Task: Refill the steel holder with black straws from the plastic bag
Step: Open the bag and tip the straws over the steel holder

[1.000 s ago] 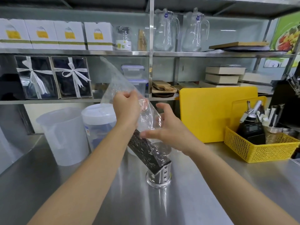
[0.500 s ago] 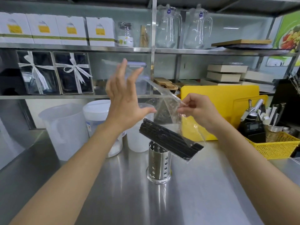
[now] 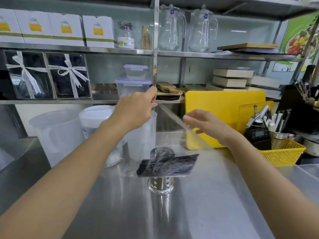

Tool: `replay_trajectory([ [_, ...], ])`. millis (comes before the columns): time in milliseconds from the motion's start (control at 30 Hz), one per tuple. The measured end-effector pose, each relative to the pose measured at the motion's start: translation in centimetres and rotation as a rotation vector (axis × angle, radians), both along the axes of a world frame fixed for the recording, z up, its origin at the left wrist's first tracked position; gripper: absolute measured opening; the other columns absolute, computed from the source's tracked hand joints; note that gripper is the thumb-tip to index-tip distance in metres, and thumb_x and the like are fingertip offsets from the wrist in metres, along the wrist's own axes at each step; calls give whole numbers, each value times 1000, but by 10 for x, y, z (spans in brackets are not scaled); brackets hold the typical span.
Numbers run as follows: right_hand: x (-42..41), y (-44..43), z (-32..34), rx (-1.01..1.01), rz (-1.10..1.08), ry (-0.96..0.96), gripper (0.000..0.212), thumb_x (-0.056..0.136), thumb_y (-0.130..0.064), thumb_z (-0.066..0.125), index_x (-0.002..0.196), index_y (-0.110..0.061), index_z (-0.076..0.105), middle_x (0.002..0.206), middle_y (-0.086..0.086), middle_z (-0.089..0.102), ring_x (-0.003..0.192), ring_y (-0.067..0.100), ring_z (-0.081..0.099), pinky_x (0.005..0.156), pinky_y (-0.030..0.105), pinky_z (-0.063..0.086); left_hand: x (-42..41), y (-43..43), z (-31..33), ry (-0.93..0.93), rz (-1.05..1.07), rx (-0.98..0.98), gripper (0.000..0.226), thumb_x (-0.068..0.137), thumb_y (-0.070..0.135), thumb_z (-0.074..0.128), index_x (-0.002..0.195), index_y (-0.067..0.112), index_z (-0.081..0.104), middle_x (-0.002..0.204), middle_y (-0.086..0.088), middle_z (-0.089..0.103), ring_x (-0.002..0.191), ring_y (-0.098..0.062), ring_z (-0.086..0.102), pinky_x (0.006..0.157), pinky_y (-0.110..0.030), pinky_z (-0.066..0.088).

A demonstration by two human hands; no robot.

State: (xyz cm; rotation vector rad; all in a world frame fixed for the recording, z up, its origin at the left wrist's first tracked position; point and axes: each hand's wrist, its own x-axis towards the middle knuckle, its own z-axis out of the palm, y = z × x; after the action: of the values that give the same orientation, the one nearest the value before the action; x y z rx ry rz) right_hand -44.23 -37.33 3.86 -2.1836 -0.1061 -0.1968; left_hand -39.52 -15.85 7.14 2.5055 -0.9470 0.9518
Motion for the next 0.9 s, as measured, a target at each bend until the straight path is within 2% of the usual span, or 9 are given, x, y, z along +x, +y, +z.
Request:
replay_trajectory([
  [67, -3, 0, -5, 55, 127, 133, 69, 66, -66, 60, 123, -28, 49, 119, -3, 61, 113, 14, 55, 93, 37, 45, 4, -3, -2, 46, -25, -37, 16, 94, 18, 45, 85, 18, 32, 72, -8, 54, 63, -31, 46, 61, -38, 34],
  [200, 4, 5, -25, -302, 108, 235, 108, 62, -40, 81, 144, -34, 11, 151, -1, 27, 139, 21, 25, 111, 40, 25, 7, -2, -3, 171, -148, -135, 15, 92, 11, 46, 84, 19, 37, 76, -13, 61, 67, -34, 54, 66, -48, 47],
  [267, 12, 5, -35, -239, 13, 154, 91, 71, -26, 78, 142, -32, 23, 144, 3, 39, 133, 25, 35, 109, 42, 31, 6, -1, -3, 221, -201, -143, 13, 93, 10, 46, 86, 20, 39, 76, -10, 59, 68, -31, 54, 68, -50, 49],
  [367, 25, -3, -42, -177, -95, 31, 20, 87, -9, 57, 102, -21, 63, 108, 12, 65, 103, 32, 59, 86, 46, 50, 6, 4, -4, 283, -220, -130, 7, 94, 17, 43, 90, 22, 40, 79, -4, 55, 71, -24, 51, 70, -45, 47],
  [433, 29, -7, -45, -202, -126, 15, 18, 91, -11, 51, 85, -21, 64, 100, 10, 66, 91, 35, 61, 67, 39, 48, 8, 8, -6, 352, -189, -66, 11, 91, 28, 50, 96, 22, 42, 80, 2, 49, 71, -14, 46, 67, -33, 42],
  [567, 34, -9, -46, -275, -117, -1, 10, 91, -10, 52, 91, -9, 62, 97, 10, 64, 94, 43, 59, 62, 35, 40, 13, 17, -15, 377, -53, 33, 22, 80, 28, 67, 93, 14, 56, 79, 6, 45, 76, -16, 44, 67, -28, 35],
  [733, 28, -15, -28, -340, -85, -82, 17, 84, 5, 50, 76, -8, 59, 72, 1, 58, 68, 17, 54, 50, 12, 40, 9, 29, -1, 390, 11, -9, 7, 79, 18, 68, 76, 19, 62, 72, 9, 56, 72, -13, 52, 62, -26, 41],
  [833, 27, -16, -16, -366, -192, -358, 14, 86, 1, 52, 82, -11, 59, 79, 4, 60, 74, 26, 57, 64, 33, 48, 1, 31, 9, 136, 104, -120, 6, 82, 18, 64, 79, 22, 68, 68, 9, 55, 78, -17, 49, 70, -30, 35],
  [900, 29, -12, -13, -451, -147, -288, 16, 85, 1, 49, 82, -13, 57, 83, 10, 63, 81, 32, 60, 70, 43, 50, 0, 29, 13, 174, 140, -36, 7, 82, 17, 63, 78, 22, 67, 73, 7, 63, 81, -19, 54, 72, -31, 38],
])
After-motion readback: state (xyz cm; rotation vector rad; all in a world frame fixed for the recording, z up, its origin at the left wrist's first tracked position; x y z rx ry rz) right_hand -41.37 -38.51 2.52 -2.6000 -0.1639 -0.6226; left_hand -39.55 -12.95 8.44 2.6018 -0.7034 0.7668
